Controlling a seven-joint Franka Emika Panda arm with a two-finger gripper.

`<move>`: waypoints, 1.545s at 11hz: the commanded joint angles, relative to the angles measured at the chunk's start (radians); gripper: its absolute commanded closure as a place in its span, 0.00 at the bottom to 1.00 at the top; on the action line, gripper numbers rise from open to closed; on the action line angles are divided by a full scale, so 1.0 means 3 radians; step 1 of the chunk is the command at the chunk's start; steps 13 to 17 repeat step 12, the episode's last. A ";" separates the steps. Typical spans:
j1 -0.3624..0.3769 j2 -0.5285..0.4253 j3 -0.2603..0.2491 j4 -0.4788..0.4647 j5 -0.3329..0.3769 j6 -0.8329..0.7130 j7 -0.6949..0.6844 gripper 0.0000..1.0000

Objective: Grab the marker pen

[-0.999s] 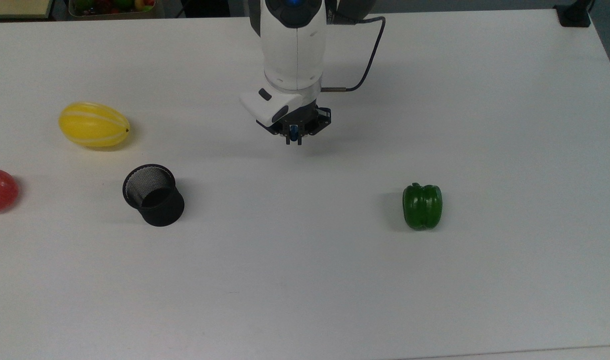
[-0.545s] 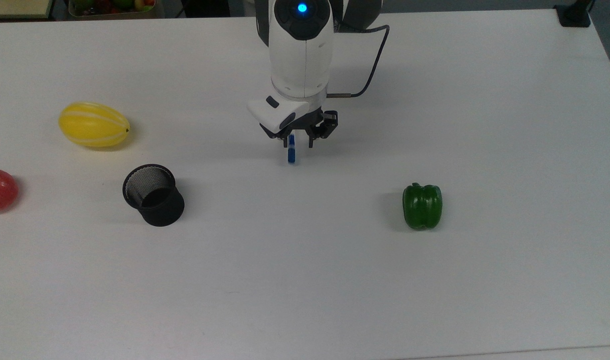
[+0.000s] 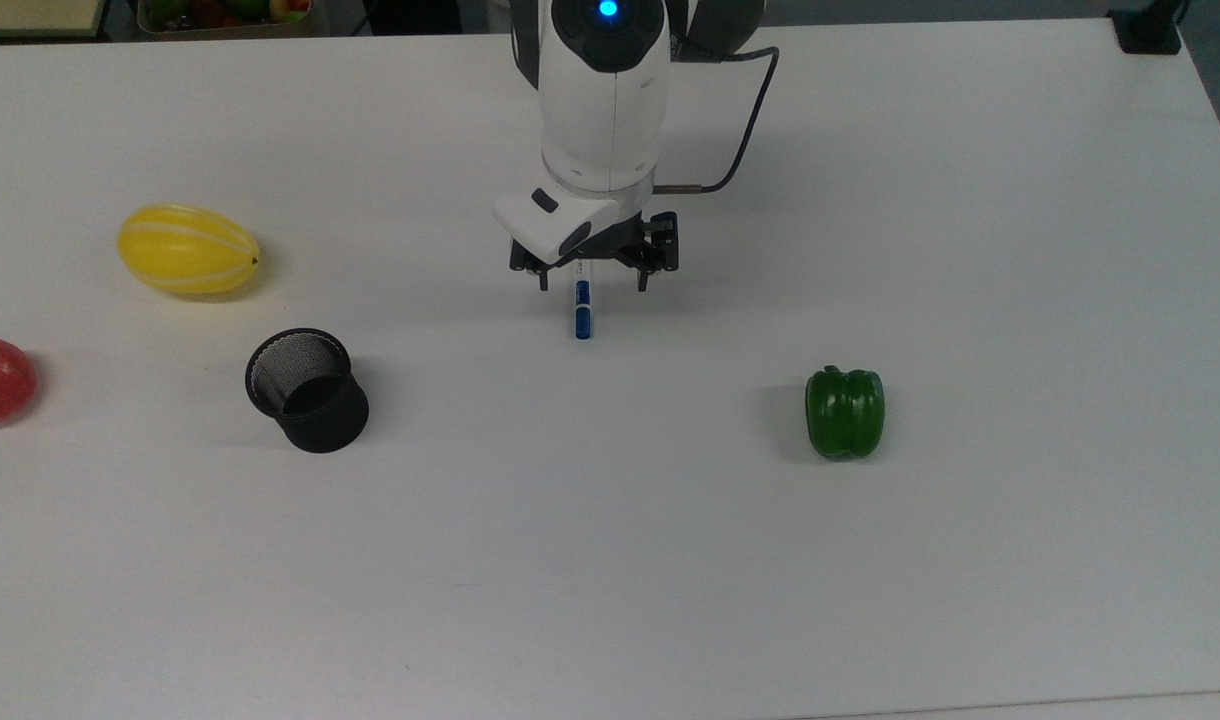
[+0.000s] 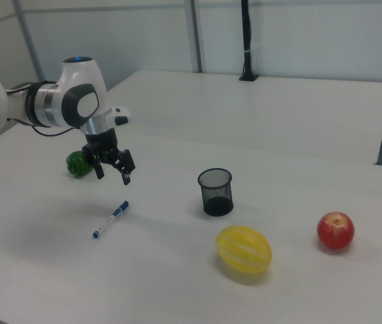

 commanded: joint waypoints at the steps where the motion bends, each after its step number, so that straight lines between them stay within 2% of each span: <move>1: 0.0029 -0.0397 -0.0060 -0.0027 -0.0064 -0.0273 0.0019 0.00; 4: -0.0103 -0.0883 -0.0071 0.0009 -0.0064 -0.0861 -0.0434 0.00; 7: -0.0277 -0.1282 -0.0066 0.0004 -0.0059 -0.1317 -0.0518 0.00; 9: -0.0349 -0.1319 -0.0066 0.0009 -0.0059 -0.1364 -0.0518 0.00; 17: -0.0354 -0.1319 -0.0066 0.0030 -0.0059 -0.1364 -0.0498 0.00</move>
